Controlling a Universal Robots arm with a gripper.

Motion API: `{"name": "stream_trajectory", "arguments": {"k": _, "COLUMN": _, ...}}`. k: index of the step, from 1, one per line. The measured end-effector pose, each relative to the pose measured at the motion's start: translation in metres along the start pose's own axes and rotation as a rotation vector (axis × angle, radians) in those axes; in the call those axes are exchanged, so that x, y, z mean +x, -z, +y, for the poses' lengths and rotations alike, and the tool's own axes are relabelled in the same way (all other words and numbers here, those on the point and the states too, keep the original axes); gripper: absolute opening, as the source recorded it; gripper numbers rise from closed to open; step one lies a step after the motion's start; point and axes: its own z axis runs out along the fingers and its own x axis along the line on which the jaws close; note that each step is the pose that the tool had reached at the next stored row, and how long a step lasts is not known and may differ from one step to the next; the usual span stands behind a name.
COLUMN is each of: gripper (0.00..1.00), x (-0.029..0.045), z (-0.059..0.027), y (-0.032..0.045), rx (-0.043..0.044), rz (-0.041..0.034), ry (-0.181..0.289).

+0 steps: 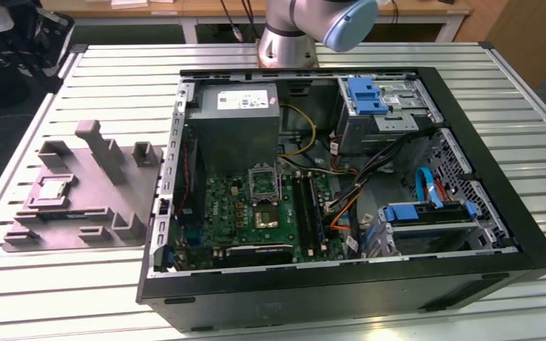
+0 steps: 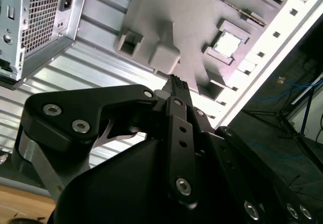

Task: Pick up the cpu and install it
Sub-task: 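Reach for the cpu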

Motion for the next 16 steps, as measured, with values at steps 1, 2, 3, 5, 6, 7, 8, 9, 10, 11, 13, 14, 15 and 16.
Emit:
{"name": "stream_trajectory", "arguments": {"k": 1, "gripper": 0.11, "x": 0.0023, "z": -0.0002, "y": 0.0001, "rx": 0.0001, "rz": 0.0001, "ry": 0.000}}
{"name": "stream_trajectory", "arguments": {"k": 2, "gripper": 0.11, "x": 0.0048, "z": -0.0004, "y": 0.0001, "rx": 0.0001, "rz": 0.0001, "ry": 0.000}}
{"name": "stream_trajectory", "arguments": {"k": 3, "gripper": 0.11, "x": 0.0072, "z": -0.0005, "y": 0.0001, "rx": 0.0000, "rz": 0.0001, "ry": 0.000}}
{"name": "stream_trajectory", "arguments": {"k": 5, "gripper": 0.11, "x": 0.0122, "z": -0.0009, "y": 0.0001, "rx": -0.0001, "rz": 0.0001, "ry": 0.000}}
{"name": "stream_trajectory", "arguments": {"k": 6, "gripper": 0.11, "x": 0.0145, "z": -0.0011, "y": 0.0001, "rx": -0.0001, "rz": 0.0001, "ry": 0.000}}
{"name": "stream_trajectory", "arguments": {"k": 7, "gripper": 0.11, "x": 0.0165, "z": -0.0013, "y": 0.0001, "rx": -0.0002, "rz": 0.0000, "ry": 0.000}}
{"name": "stream_trajectory", "arguments": {"k": 8, "gripper": 0.11, "x": 0.0184, "z": -0.0014, "y": 0.0002, "rx": -0.0002, "rz": 0.0001, "ry": 0.000}}
{"name": "stream_trajectory", "arguments": {"k": 9, "gripper": 0.11, "x": 0.0196, "z": -0.0015, "y": 0.0002, "rx": -0.0002, "rz": 0.0001, "ry": 0.000}}
{"name": "stream_trajectory", "arguments": {"k": 10, "gripper": 0.11, "x": 0.0200, "z": -0.0015, "y": 0.0002, "rx": -0.0001, "rz": 0.0001, "ry": 0.000}}
{"name": "stream_trajectory", "arguments": {"k": 11, "gripper": 0.11, "x": 0.0201, "z": -0.0015, "y": 0.0002, "rx": -0.0001, "rz": 0.0001, "ry": 0.000}}
{"name": "stream_trajectory", "arguments": {"k": 13, "gripper": 0.11, "x": 0.0206, "z": -0.0016, "y": 0.0002, "rx": -0.0002, "rz": 0.0001, "ry": 0.000}}
{"name": "stream_trajectory", "arguments": {"k": 14, "gripper": 0.11, "x": 0.0207, "z": -0.0016, "y": 0.0002, "rx": -0.0001, "rz": 0.0001, "ry": 0.000}}
{"name": "stream_trajectory", "arguments": {"k": 15, "gripper": 0.11, "x": 0.0209, "z": -0.0016, "y": 0.0003, "rx": -0.0001, "rz": 0.0001, "ry": 0.000}}
{"name": "stream_trajectory", "arguments": {"k": 16, "gripper": 0.11, "x": 0.0212, "z": -0.0016, "y": 0.0002, "rx": -0.0001, "rz": 0.0001, "ry": 0.000}}
